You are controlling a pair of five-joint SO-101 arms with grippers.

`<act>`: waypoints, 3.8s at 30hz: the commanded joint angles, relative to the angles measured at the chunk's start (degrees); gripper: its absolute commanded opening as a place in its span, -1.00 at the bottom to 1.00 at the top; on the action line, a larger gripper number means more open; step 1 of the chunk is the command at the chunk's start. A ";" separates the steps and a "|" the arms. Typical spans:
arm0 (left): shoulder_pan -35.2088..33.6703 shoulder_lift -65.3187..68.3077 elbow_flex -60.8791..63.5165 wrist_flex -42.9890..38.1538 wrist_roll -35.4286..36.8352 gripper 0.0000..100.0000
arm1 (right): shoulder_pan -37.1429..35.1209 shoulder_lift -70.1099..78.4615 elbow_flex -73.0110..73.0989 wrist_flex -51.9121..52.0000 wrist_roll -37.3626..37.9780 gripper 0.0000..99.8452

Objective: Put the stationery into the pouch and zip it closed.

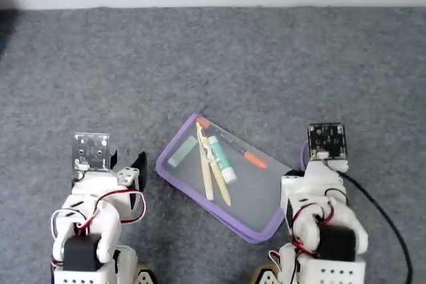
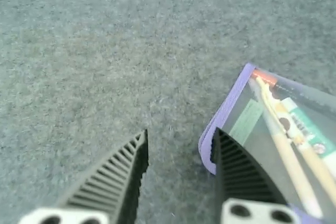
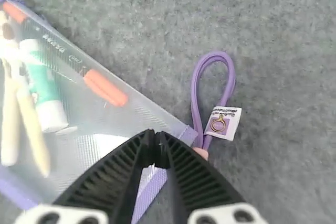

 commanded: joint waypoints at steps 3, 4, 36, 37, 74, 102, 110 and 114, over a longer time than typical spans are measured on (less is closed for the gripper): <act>-0.09 -7.82 3.82 -0.70 -2.20 -0.75 | 0.13 -12.00 9.23 -1.54 -0.18 -0.98; -0.09 -8.09 4.44 -0.70 -2.81 -0.79 | 0.13 -14.64 10.81 -1.36 -0.18 -0.98; -0.26 -7.38 16.31 4.92 -2.90 -0.97 | 0.40 -15.16 25.41 0.57 -0.26 -0.98; 0.18 -7.38 16.31 4.92 -2.90 -0.97 | 0.40 -15.16 25.41 0.57 -0.26 -0.98; 0.18 -7.47 16.31 4.92 -2.90 -0.97 | 0.40 -15.16 25.41 0.57 -0.26 -0.98; 0.18 -7.47 16.31 4.92 -2.90 -0.97 | 0.40 -15.16 25.41 0.57 -0.26 -0.98; 0.18 -7.47 16.31 4.92 -2.90 -0.97 | 0.40 -15.16 25.41 0.57 -0.26 -0.98; 0.18 -7.47 16.31 4.92 -2.90 -0.97 | 0.40 -15.16 25.41 0.57 -0.26 -0.98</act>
